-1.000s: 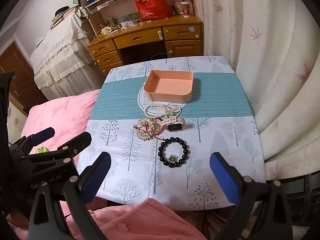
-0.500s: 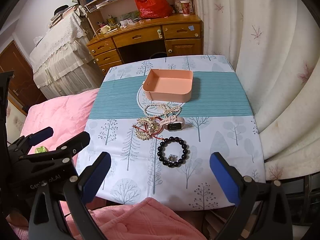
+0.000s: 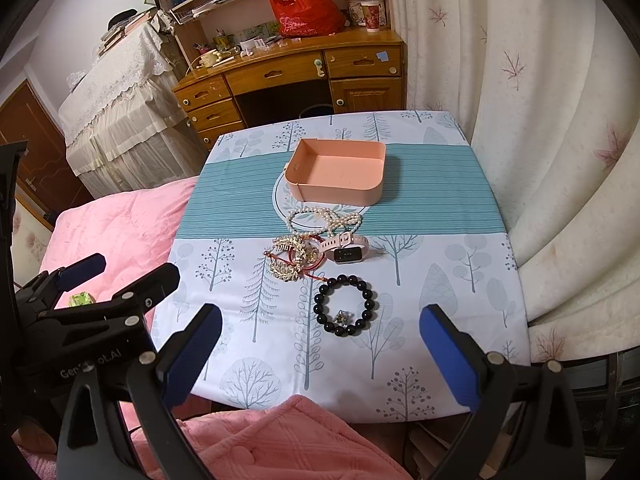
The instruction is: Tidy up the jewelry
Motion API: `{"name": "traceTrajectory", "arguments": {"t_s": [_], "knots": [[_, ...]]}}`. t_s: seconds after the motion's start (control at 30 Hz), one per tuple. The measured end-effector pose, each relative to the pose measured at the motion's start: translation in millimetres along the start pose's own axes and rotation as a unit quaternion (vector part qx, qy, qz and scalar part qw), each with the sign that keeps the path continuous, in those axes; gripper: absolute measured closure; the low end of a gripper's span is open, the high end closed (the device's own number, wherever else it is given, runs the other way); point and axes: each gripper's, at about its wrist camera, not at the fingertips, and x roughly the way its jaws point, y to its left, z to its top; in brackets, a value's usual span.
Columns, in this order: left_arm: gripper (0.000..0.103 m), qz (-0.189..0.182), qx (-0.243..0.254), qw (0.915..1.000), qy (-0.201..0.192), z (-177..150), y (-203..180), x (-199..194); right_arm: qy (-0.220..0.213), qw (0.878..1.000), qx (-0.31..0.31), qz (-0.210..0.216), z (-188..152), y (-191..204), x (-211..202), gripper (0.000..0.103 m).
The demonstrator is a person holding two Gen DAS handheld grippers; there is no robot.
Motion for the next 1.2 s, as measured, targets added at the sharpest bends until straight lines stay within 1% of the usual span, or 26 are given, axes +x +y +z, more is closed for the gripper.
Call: {"name": "traceTrajectory", "arguments": {"t_s": [1.2], "knots": [[0.001, 0.002, 0.001, 1.0000, 0.000, 0.2, 1.5, 2.3, 0.002, 1.000, 0.000, -0.002, -0.7, 1.7, 1.8, 0.003]]}}
